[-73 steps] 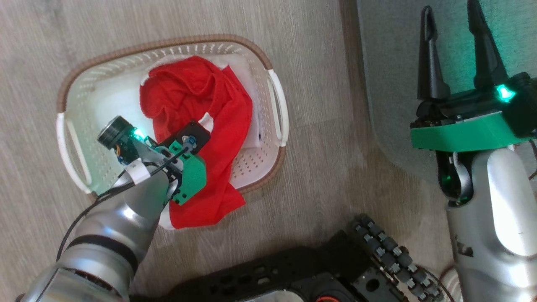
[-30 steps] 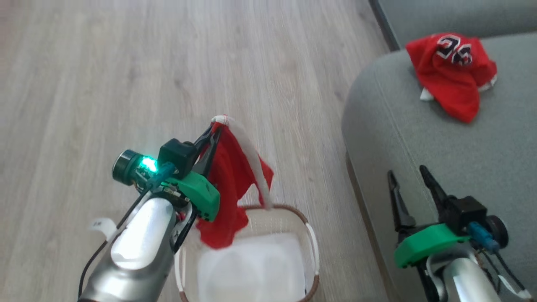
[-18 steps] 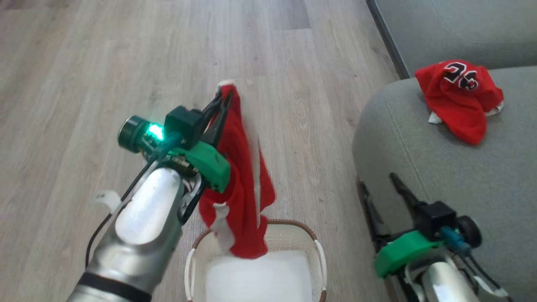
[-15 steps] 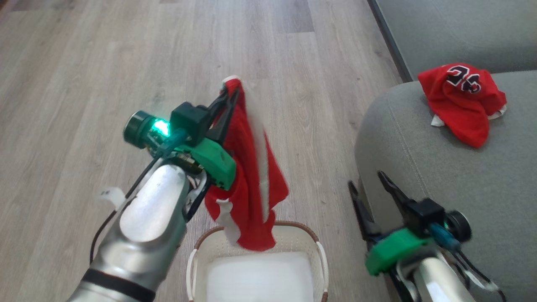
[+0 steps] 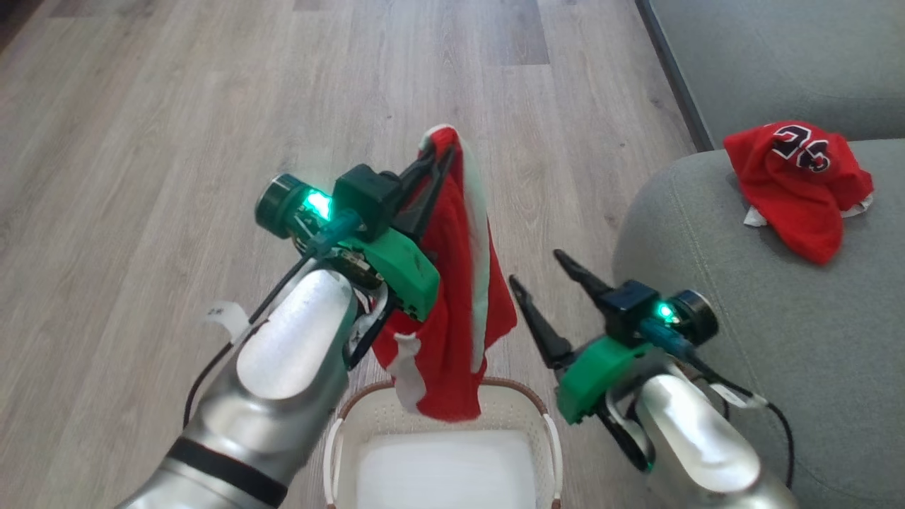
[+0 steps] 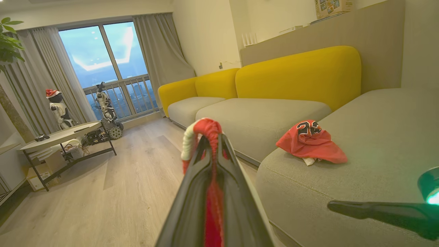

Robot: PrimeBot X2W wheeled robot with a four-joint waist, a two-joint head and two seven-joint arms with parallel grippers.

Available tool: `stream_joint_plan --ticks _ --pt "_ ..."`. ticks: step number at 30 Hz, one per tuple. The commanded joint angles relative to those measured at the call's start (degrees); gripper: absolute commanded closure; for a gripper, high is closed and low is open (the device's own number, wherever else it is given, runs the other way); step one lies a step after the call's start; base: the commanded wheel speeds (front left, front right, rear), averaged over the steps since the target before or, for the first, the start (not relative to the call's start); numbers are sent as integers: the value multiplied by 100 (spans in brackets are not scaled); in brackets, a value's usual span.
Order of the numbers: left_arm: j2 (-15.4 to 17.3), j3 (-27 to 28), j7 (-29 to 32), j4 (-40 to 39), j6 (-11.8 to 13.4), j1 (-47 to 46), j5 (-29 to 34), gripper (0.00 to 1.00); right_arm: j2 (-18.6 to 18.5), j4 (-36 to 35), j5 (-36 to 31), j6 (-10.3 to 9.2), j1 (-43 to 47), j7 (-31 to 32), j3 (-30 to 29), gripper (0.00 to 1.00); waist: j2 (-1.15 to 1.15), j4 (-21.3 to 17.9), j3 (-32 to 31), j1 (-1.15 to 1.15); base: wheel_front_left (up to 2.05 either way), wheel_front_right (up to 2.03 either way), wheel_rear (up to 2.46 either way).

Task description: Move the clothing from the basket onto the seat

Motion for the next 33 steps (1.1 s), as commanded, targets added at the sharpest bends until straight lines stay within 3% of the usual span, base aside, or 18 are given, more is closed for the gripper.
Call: stream_joint_plan --ticks 1,8,19,20,21,23,33 --pt "51 110 -15 -170 25 -487 -68 100 37 -22 118 -2 -400 -38 232 0 0 36 9 1 0 0 0" --pt "39 -379 -46 -361 83 -616 -347 100 37 668 510 -2 -805 -38 730 0 0 233 26 1 0 0 0" --pt "38 -1019 -69 -872 287 -680 -712 100 37 1207 900 -2 -1180 -38 1003 0 0 478 17 1 0 0 0" --pt "38 -1058 -69 -903 309 -683 -740 100 37 1233 931 -2 -1216 -38 1034 25 0 493 18 1 0 0 0" --pt "38 -1088 -68 -926 328 -689 -764 100 37 1253 948 -2 -1254 -38 1063 60 0 505 22 1 0 0 0" --pt "37 -1119 -69 -937 369 -697 -803 100 37 1292 976 -2 -1322 -38 1084 100 0 523 33 1 0 0 0" --pt "199 -959 -74 -549 527 -464 -1010 100 37 1317 788 -2 -1476 -38 794 100 0 371 93 1 0 0 0"
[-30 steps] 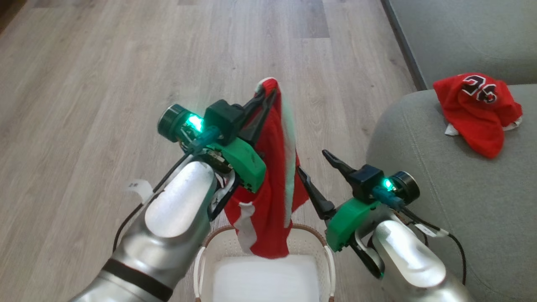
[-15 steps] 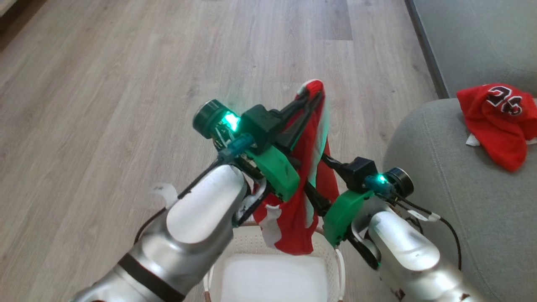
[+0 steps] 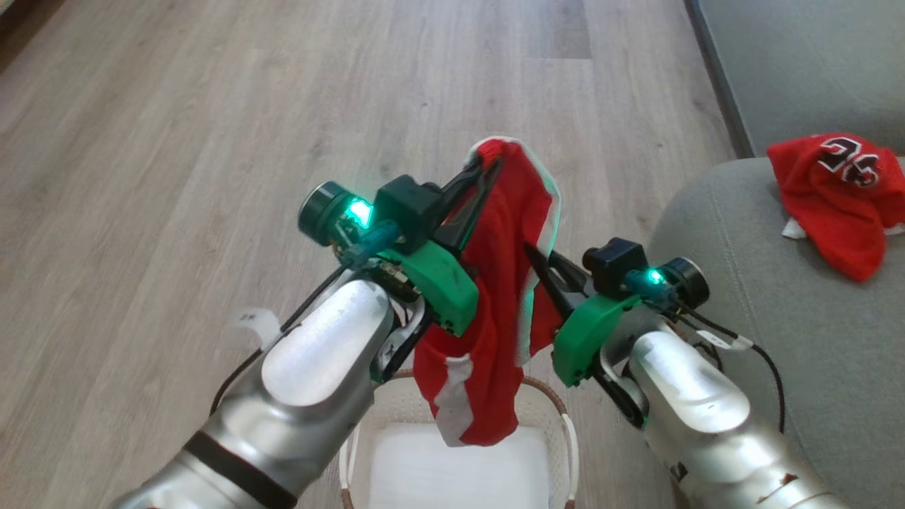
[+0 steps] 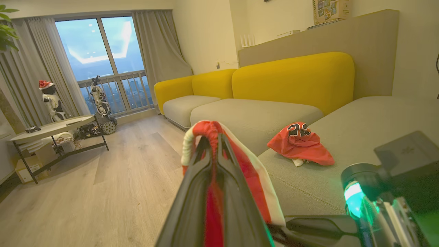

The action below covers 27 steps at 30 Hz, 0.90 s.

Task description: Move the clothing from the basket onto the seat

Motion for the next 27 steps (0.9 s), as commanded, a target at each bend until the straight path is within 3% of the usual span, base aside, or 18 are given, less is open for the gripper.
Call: stream_joint_plan --ticks 1,3,4,5,6,17,27 --pt "104 265 -55 -135 40 -218 -43 100 64 -146 -58 -2 -320 -38 -36 100 0 -54 10 0 0 0 0" --pt "133 337 -97 -96 86 -122 -97 63 64 -151 -179 -2 -346 -38 -188 100 0 -128 23 0 0 0 0" --pt "143 368 -116 -75 108 -66 -121 50 64 -156 -241 -2 -360 -38 -271 100 0 -169 29 0 0 0 0" --pt "151 397 -133 -55 128 -7 -147 17 64 -163 -309 -2 -377 -38 -365 100 0 -211 35 0 0 0 0" --pt "158 421 -147 -33 146 54 -171 0 61 -170 -379 -2 -392 -38 -456 100 0 -256 42 0 0 0 0" --pt "144 612 -226 29 292 651 -217 0 -178 -526 -804 -2 -566 -38 -1068 100 0 -847 94 0 0 0 0" --pt "82 915 -229 -185 335 1189 -27 0 -496 -836 -978 -2 -765 -38 -1451 100 0 -1665 154 0 0 0 0"
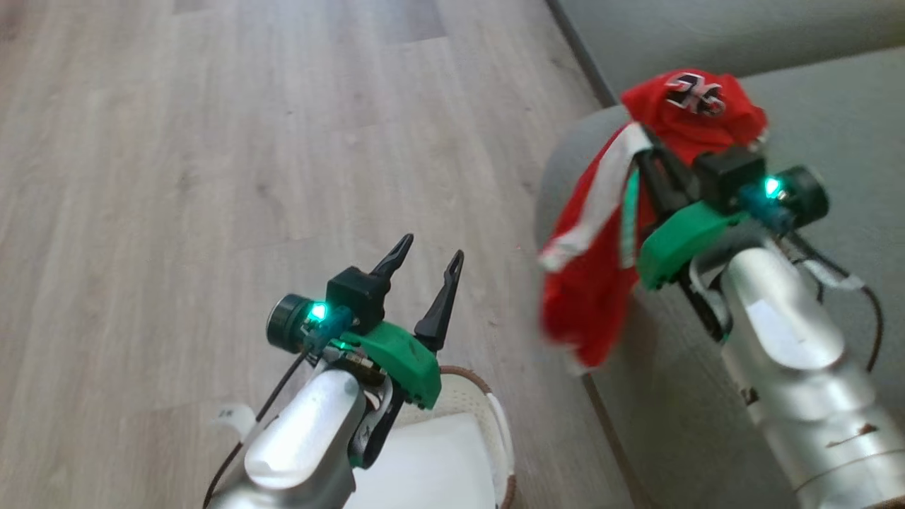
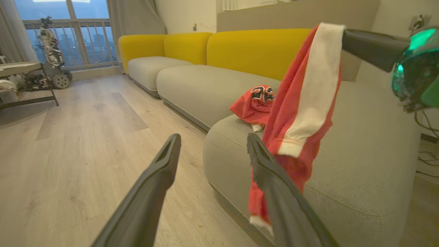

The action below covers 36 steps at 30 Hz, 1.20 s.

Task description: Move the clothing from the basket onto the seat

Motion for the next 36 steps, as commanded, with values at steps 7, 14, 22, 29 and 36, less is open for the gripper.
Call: stream_joint_plan --ticks 7,14,22,29,36 --pt "26 412 -70 -264 -11 8 261 0 -201 -370 -81 -2 -442 -38 -72 100 0 -816 138 0 0 0 0" --pt "-31 553 -71 -275 -85 122 427 0 -394 -444 -22 -2 -539 -30 -27 100 0 -1328 284 0 0 0 0" --pt "-75 572 -71 -297 -164 127 555 0 -487 -426 144 -2 -717 97 209 100 0 -1494 452 0 0 0 0" --pt "-86 532 -71 -458 -175 98 657 0 -771 -124 364 -2 -1376 257 376 100 0 -1215 691 0 0 0 0" --pt "-82 488 -71 -768 -153 -43 936 0 -1412 173 510 -2 -2470 402 181 100 0 -738 1311 0 0 0 0"
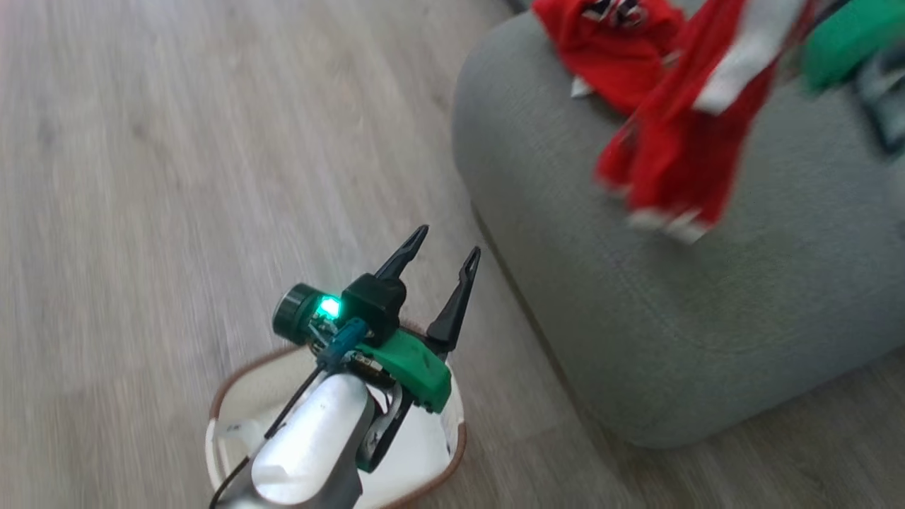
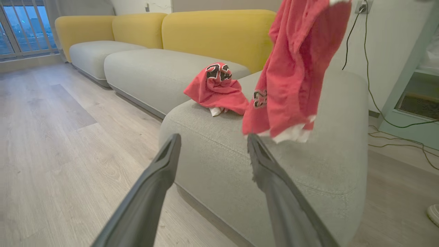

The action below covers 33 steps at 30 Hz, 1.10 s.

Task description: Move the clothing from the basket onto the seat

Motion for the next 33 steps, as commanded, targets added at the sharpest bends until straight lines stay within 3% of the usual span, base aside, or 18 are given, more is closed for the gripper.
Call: stream_joint_plan --ticks 1,7,16,23,33 --pt "37 147 -70 -228 12 -371 104 0 -143 -101 13 -2 -397 55 -69 100 0 313 407 0 0 0 0" --pt "115 126 -70 -349 -39 -666 314 0 -826 217 -137 -2 -1380 203 -448 100 0 765 1195 0 0 0 0" --pt "180 72 -70 -613 -69 -1116 531 0 -1357 730 -568 -2 -2031 399 -1133 100 0 1358 2203 0 0 0 0" --pt "155 5 -70 -742 -54 -1391 615 0 -1068 1500 -994 -2 -1766 164 -1830 100 0 1659 2749 0 0 0 0" --pt "244 30 -70 -753 -4 -1392 611 0 -511 2374 -1524 -2 -1210 -130 -2397 100 0 1669 2902 0 0 0 0"
